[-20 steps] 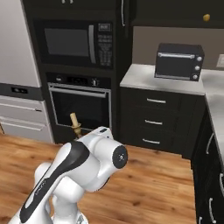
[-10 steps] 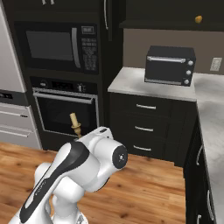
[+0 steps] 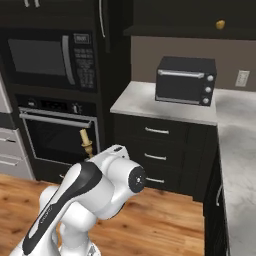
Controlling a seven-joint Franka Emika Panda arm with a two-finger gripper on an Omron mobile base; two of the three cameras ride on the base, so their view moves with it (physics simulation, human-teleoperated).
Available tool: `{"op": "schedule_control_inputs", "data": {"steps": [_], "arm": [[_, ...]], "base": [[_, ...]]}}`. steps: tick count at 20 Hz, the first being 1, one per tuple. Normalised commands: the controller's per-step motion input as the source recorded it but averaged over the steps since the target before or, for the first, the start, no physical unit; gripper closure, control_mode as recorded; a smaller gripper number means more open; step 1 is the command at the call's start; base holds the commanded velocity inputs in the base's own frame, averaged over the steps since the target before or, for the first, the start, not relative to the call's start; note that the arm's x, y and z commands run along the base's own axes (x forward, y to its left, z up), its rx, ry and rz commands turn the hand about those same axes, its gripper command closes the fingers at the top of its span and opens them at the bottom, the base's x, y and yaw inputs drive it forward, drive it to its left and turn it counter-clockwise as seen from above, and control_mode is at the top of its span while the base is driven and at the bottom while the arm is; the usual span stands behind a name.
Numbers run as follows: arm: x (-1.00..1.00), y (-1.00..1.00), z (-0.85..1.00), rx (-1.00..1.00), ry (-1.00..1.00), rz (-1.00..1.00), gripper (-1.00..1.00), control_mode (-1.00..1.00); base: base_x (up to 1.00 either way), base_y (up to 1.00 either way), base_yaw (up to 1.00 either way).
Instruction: Pick the candle and candle from the dining table and place them in the open cabinet. Close the cabinet after placing the objects.
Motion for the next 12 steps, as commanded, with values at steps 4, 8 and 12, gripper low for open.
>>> {"op": "schedule_control_inputs", "data": {"steps": [4,8,12], "arm": [[0.00,0.00,0.00,0.00,0.00,0.00,1.00,1.00],[0.00,0.00,0.00,0.00,0.00,0.00,1.00,1.00],[0.00,0.00,0.00,0.00,0.00,0.00,1.00,1.00]], "base": [[0.56,-0.37,0.00],[0.54,-0.42,0.00],[0.52,-0.45,0.00]]}}
